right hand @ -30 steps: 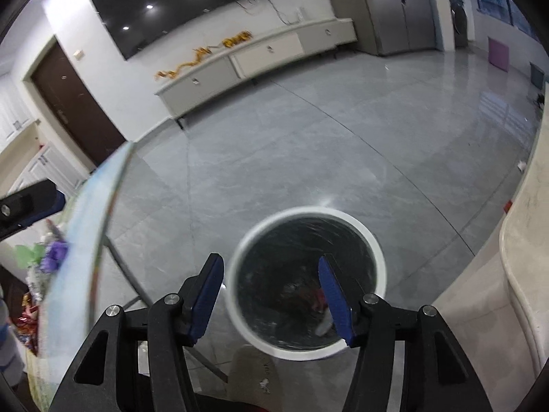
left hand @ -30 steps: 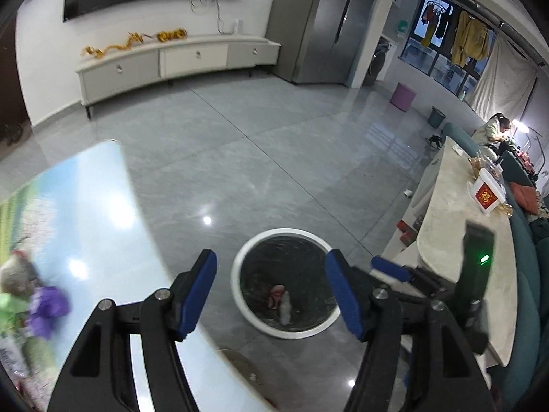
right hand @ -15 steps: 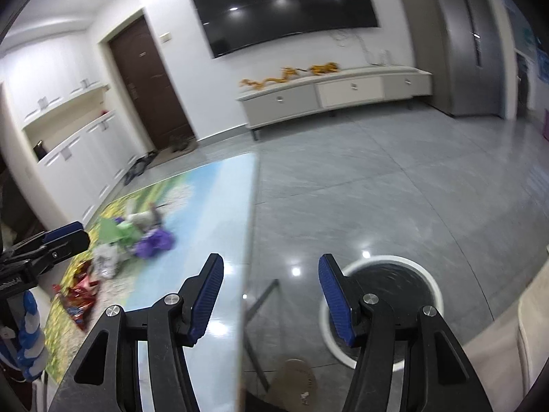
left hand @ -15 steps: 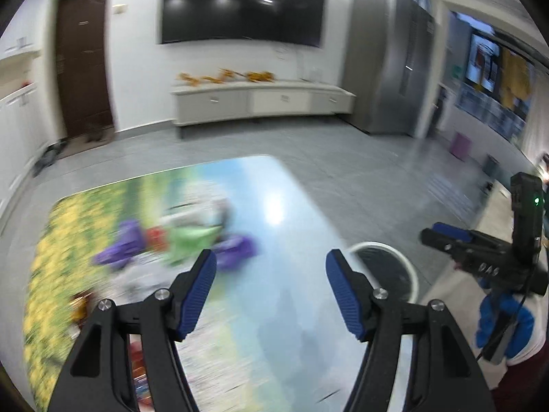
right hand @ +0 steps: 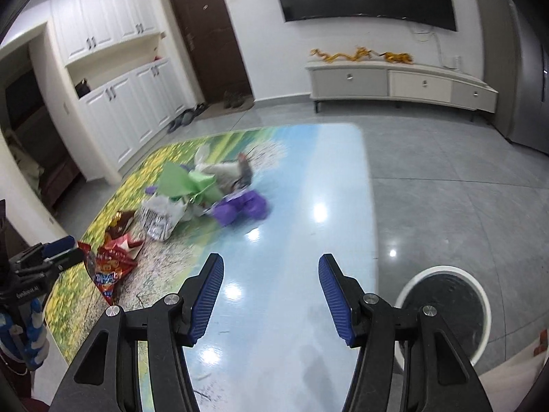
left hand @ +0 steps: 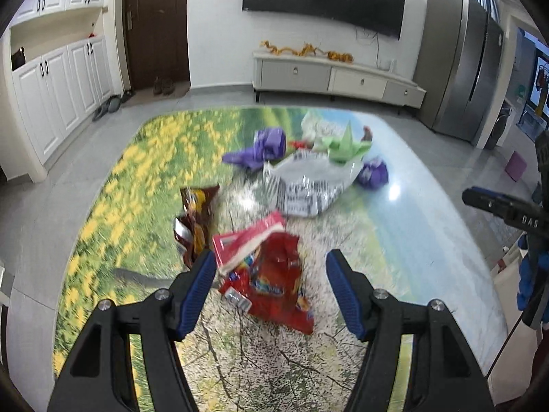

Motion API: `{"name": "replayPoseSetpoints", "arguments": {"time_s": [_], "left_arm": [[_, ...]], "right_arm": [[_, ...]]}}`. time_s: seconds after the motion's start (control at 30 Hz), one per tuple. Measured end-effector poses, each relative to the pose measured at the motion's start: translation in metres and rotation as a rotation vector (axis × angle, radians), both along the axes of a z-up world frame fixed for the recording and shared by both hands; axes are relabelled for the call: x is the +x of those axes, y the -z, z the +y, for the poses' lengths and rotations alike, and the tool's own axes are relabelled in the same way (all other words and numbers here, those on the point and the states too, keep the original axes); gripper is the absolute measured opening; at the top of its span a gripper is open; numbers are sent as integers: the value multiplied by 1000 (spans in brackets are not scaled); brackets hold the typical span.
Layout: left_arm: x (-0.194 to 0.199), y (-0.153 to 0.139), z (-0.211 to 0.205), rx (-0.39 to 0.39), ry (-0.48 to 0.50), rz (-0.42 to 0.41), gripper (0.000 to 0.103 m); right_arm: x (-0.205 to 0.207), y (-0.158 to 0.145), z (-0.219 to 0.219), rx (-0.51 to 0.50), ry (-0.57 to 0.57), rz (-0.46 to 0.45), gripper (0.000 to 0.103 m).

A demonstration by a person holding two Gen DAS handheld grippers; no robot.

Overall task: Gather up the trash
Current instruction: 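Grasp the red chip bag with the left tool while the right tool grasps the purple bag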

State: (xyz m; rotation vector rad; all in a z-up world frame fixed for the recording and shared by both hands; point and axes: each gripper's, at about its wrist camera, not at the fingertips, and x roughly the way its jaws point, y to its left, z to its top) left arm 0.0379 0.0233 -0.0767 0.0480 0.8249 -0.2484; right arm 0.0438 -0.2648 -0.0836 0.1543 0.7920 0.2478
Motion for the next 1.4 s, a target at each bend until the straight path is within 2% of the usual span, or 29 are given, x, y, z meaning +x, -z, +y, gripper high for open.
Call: {"name": "replayPoseSetpoints", "arguments": {"time_s": [0.17, 0.2, 0.23, 0.27, 0.33, 0.43, 0.53, 0.6, 0.67, 0.77, 0.97, 1.17, 1.33, 1.4], "left_arm": [[5, 17, -4, -19, 4, 47, 64], [7, 20, -5, -22, 3, 53, 59], [9, 23, -5, -28, 5, 64, 49], [11, 24, -6, -35, 10, 77, 43], [16, 29, -7, -43, 15, 95, 26], [19, 31, -10, -50, 23, 98, 19], [22, 31, -15, -62, 45, 96, 17], [25, 29, -19, -66, 58, 98, 16], [27, 28, -23, -75, 73, 99, 15], [30, 24, -29, -95, 90, 102, 15], [36, 21, -37, -118, 113, 112, 15], [37, 22, -40, -124, 120, 120, 15], [37, 22, -41, -126, 121, 122, 15], [36, 22, -42, -125, 122, 122, 15]], "right_arm": [[13, 11, 16, -10, -47, 17, 61], [14, 13, 17, -10, -51, 19, 61], [18, 15, 19, -10, -56, 22, 61], [21, 17, 20, -8, -61, 26, 61], [25, 20, 20, -4, -68, 30, 61], [33, 25, 21, -5, -78, 39, 61], [44, 30, 21, -1, -88, 44, 61], [52, 32, 23, -5, -98, 45, 64], [62, 33, 26, -14, -107, 40, 72], [78, 35, 32, -23, -129, 33, 74], [105, 41, 52, -102, -199, 16, 82], [125, 54, 65, -145, -246, 24, 83], [130, 61, 65, -128, -259, 31, 83], [130, 58, 64, -120, -263, 20, 75]]}}
